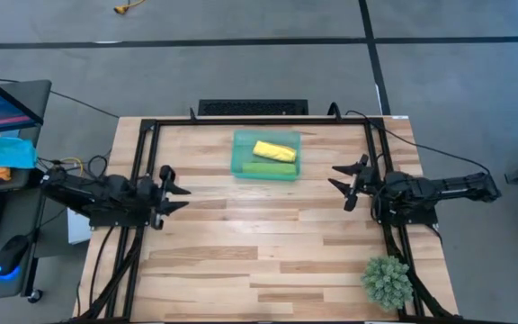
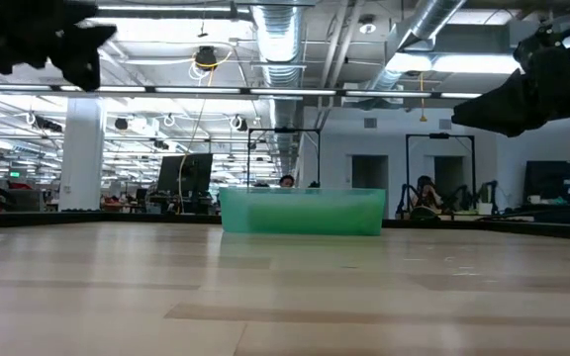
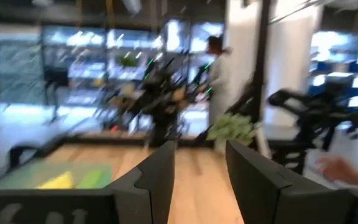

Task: Roll microfiber towels into tight, uniform cylinder then place into a basket
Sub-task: Return to Home Position

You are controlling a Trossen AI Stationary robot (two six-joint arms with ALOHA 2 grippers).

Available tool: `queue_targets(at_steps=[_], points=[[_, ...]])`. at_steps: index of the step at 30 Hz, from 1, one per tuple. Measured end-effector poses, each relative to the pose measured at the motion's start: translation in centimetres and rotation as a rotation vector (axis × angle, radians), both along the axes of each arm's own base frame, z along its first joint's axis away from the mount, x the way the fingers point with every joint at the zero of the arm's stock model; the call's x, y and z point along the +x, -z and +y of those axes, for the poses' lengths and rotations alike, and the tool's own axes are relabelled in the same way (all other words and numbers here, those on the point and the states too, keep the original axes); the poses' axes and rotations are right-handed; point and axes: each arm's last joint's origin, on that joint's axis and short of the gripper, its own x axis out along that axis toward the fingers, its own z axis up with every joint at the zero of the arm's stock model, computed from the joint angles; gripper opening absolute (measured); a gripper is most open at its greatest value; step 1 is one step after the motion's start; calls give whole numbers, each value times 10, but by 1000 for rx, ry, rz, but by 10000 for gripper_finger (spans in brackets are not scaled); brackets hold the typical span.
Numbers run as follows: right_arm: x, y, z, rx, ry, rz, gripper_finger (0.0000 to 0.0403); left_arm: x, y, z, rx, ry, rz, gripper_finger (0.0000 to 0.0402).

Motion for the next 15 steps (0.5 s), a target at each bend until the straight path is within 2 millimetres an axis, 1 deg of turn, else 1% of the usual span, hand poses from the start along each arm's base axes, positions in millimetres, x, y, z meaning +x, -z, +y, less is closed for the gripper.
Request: queue_targets(at_steps=[2,6,12,15], points=[[0,0,0,0,-1,0,230,-3,-4,0,20,38,-39,135],[0,0,0,0,-1,-1,230,-4,-2,-1,34,46,-22,135],[0,0,0,0,-1,-1,230,-3,2,0,64,-4,3,135],[0,0,0,1,-1,-2,230,-3,2,2,82,-56,5,135]])
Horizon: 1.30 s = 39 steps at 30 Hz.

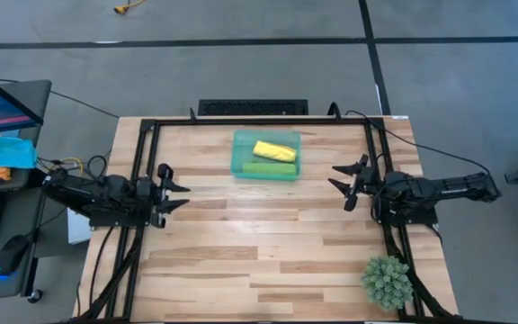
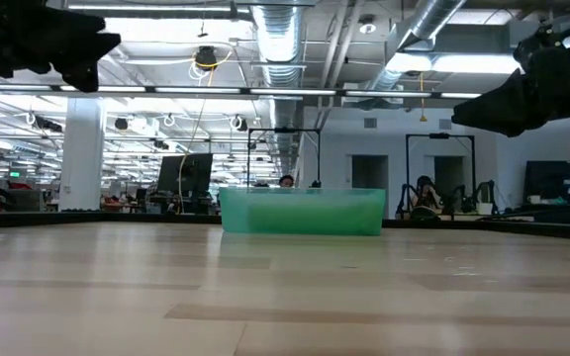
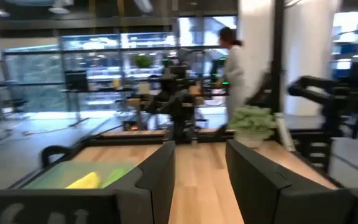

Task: Roll microfiber towels into tight, uniform cylinder then place into a basket
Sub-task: Return to Home Position

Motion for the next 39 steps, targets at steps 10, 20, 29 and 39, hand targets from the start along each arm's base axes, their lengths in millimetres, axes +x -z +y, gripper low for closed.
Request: queue_targets(at_steps=[10,20,29,39], points=[[0,0,0,0,0,0,230,1,10,6,-90,-208,103,135],[0,0,0,0,0,0,230,1,15,6,-82,-219,172,135],[0,0,0,0,0,0,230,1,16,6,-82,-219,174,135],[0,0,0,0,0,0,230,1,16,6,-73,-220,177,135]])
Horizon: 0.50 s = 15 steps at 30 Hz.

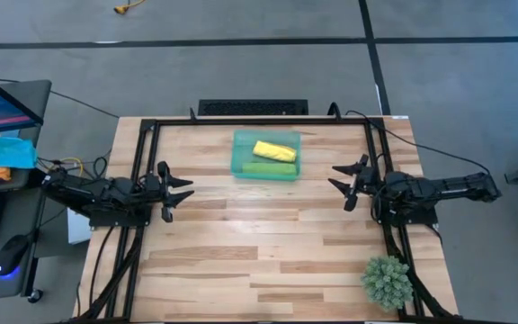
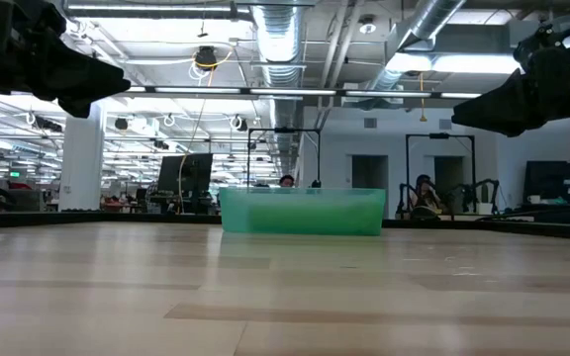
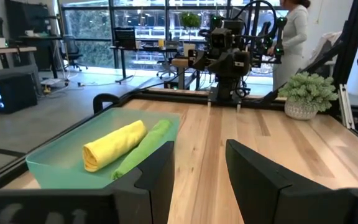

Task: Roll microfiber towels into tight, uniform cylinder then place into a basket
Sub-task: Return to Home Position

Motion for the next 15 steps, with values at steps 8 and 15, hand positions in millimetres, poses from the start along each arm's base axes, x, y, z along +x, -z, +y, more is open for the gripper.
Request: queue_targets(at_steps=[8,15], points=[[0,0,0,0,0,0,230,0,0,0,0,0,1,135],[0,0,0,0,0,0,230,0,0,0,0,0,1,135]])
